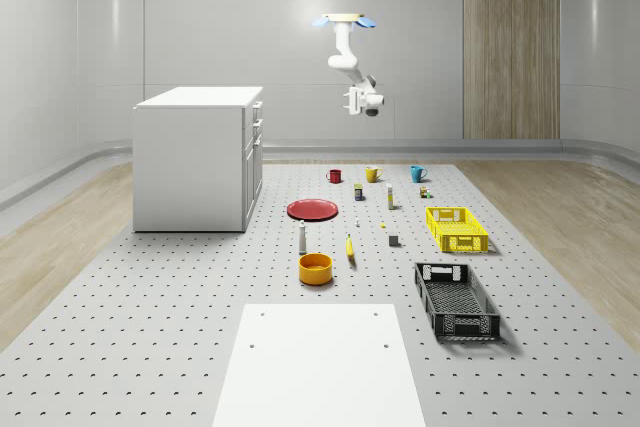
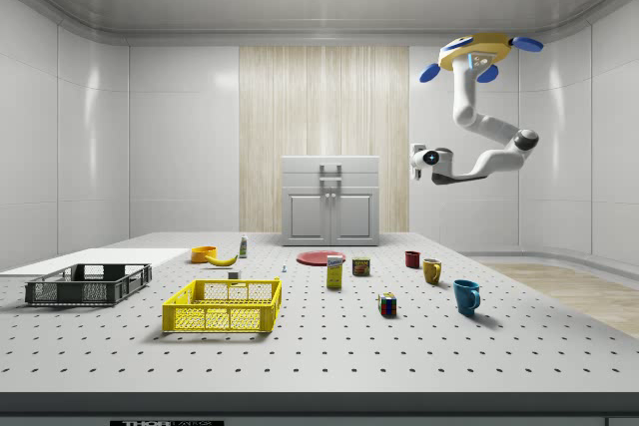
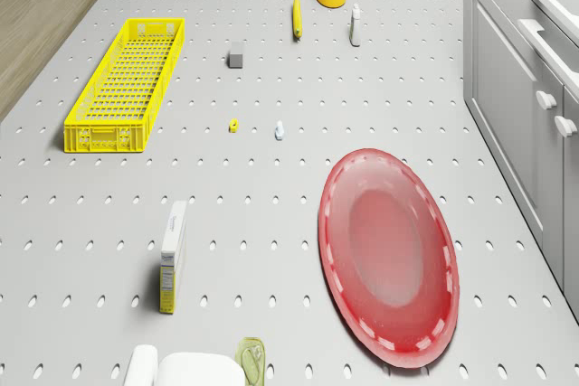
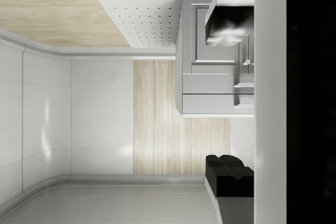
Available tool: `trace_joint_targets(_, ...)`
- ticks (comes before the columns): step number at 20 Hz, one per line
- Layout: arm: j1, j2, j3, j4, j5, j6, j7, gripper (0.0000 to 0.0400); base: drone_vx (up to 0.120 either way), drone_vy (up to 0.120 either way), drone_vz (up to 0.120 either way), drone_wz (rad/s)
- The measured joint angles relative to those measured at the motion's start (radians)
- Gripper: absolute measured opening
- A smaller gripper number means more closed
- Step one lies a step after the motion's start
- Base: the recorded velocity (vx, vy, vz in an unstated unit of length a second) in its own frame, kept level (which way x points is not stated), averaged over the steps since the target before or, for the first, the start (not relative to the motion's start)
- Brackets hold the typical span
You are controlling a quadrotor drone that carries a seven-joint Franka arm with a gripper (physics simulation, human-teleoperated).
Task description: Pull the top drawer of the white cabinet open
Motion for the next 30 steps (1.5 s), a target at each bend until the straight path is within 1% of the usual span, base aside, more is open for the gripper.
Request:
trace_joint_targets(15,0.044,-0.046,-0.015,-0.006,-0.036,0.041,0.03,0.0305,0.12,0.0,0.0,0.0)
trace_joint_targets(30,0.077,-0.082,-0.025,-0.011,-0.065,0.072,0.054,0.0305,0.12,0.0,0.0,0.0)
